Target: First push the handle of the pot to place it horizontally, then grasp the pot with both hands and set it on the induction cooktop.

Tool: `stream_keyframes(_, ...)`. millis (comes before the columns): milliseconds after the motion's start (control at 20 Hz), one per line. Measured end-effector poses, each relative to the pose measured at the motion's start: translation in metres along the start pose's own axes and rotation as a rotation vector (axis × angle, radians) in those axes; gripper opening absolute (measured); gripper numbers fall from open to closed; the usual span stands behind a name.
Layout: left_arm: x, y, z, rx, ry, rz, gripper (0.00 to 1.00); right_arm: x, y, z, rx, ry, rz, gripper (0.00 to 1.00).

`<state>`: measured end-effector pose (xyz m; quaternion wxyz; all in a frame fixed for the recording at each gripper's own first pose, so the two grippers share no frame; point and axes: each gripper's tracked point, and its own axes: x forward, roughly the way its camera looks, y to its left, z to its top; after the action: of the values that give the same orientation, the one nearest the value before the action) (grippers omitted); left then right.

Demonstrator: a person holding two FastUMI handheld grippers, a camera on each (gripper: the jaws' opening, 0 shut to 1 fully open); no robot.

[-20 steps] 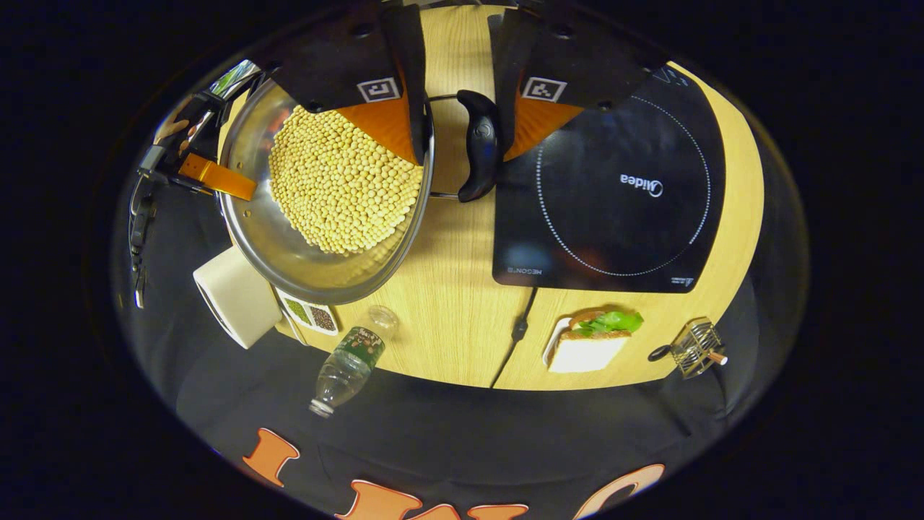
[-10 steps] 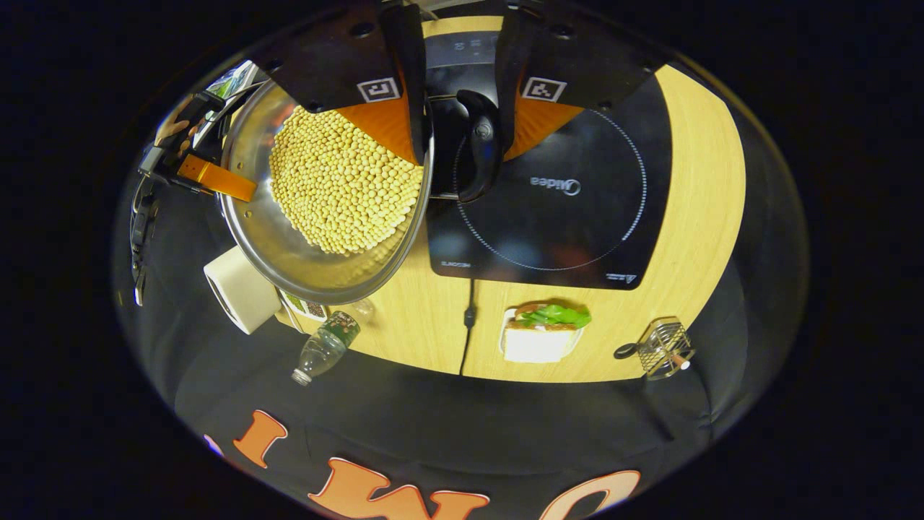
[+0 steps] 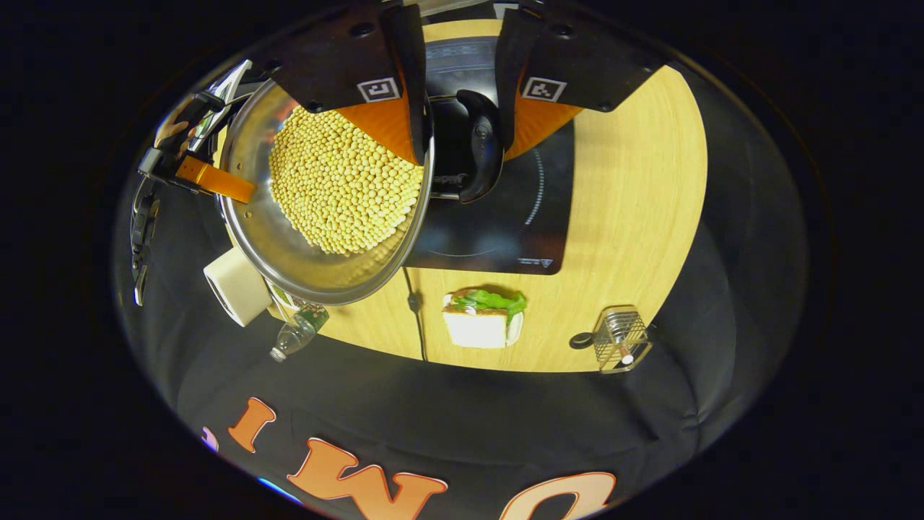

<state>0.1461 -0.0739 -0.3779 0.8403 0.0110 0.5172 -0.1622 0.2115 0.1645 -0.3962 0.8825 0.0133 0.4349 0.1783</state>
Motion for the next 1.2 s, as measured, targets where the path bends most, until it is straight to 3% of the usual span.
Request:
stream_keyframes(550,0.001,0.092,-0.009,-0.024,0.038,0.008,0.48,-0.001,-0.001,0.003,0.006,0.059,0.009,0.48)
stream_keyframes(700,0.007,0.102,-0.007,-0.029,0.040,0.017,0.48,-0.003,-0.003,0.004,0.013,0.079,0.007,0.44)
stream_keyframes(750,0.010,0.104,-0.006,-0.032,0.041,0.017,0.47,-0.004,-0.003,0.006,0.016,0.085,0.005,0.48)
stream_keyframes(1150,0.024,0.104,-0.007,-0.025,0.062,0.015,0.48,-0.004,-0.002,0.006,0.008,0.109,-0.011,0.53)
stream_keyframes(1200,0.021,0.102,-0.007,-0.011,0.057,0.018,0.48,-0.003,-0.003,0.002,0.007,0.113,-0.019,0.49)
